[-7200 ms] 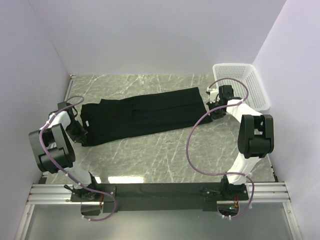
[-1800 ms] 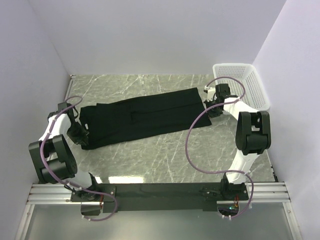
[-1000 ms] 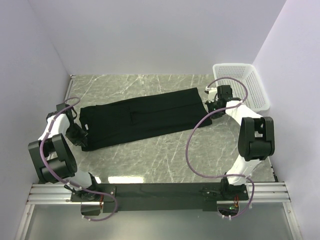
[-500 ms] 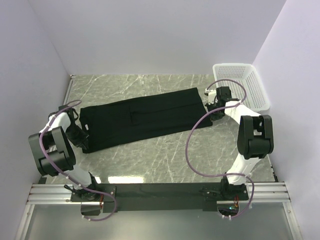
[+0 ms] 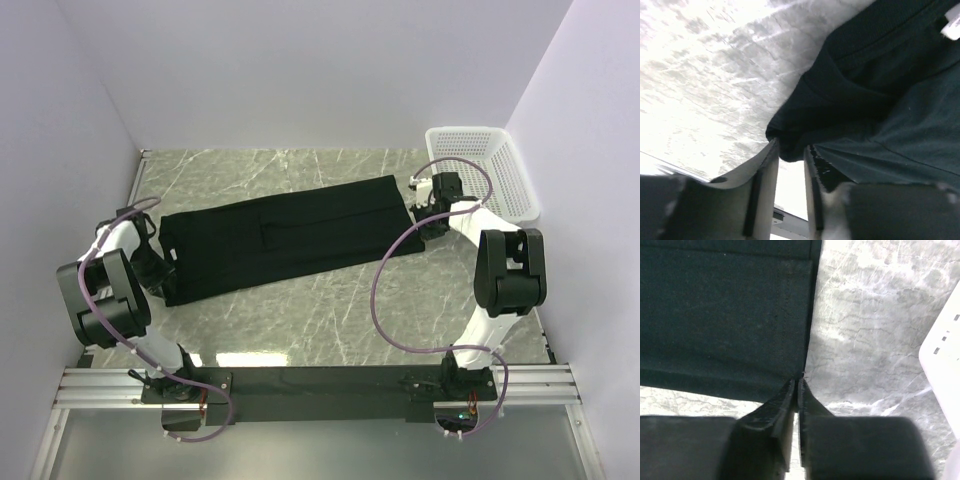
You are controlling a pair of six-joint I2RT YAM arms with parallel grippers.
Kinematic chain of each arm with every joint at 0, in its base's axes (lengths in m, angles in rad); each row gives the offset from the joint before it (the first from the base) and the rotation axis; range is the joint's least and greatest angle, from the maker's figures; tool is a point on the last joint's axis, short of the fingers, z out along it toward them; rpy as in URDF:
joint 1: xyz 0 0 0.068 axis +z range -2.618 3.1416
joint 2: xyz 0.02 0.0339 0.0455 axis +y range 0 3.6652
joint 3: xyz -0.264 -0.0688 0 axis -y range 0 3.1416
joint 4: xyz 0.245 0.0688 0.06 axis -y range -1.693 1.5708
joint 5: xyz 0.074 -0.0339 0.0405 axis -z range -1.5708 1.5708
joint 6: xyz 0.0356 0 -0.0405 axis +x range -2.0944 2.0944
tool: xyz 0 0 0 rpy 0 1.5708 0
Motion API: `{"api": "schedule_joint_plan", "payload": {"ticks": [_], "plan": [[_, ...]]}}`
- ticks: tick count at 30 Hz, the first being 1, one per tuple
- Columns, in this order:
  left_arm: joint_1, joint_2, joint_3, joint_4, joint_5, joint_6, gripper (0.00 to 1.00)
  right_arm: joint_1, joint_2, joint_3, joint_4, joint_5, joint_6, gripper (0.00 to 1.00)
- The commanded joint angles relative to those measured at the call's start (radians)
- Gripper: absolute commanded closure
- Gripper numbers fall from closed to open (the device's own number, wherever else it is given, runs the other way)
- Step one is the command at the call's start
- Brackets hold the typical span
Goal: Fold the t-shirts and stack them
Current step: Fold the tshirt
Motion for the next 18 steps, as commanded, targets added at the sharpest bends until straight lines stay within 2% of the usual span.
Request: {"api": "schedule_joint_plan", "payload": {"ticks": [1, 4, 5, 8, 13, 18], "plan": [[0.007, 0.001, 0.047, -0.023, -0.06, 0.002, 0.65, -0.011, 0.017, 0.056, 0.032, 0.044, -0.01, 0.85], [0.007, -0.051, 0.078, -0.039, -0.079, 0.002, 0.52, -0.009, -0.003, 0.059, 0.038, 0.032, -0.016, 0.72], [0.009, -0.07, 0.105, -0.043, -0.082, 0.005, 0.42, -0.003, -0.008, 0.062, 0.037, 0.027, -0.02, 0.7], [0.009, -0.12, 0.161, -0.063, -0.106, 0.013, 0.34, 0.009, -0.017, 0.077, 0.029, 0.009, -0.02, 0.61], [0.01, -0.131, 0.167, -0.076, -0.122, 0.024, 0.34, 0.031, -0.029, 0.091, 0.032, -0.03, -0.016, 0.59], [0.01, -0.153, 0.116, -0.054, -0.025, 0.025, 0.36, 0.035, -0.046, 0.096, 0.026, -0.097, -0.032, 0.58]]}}
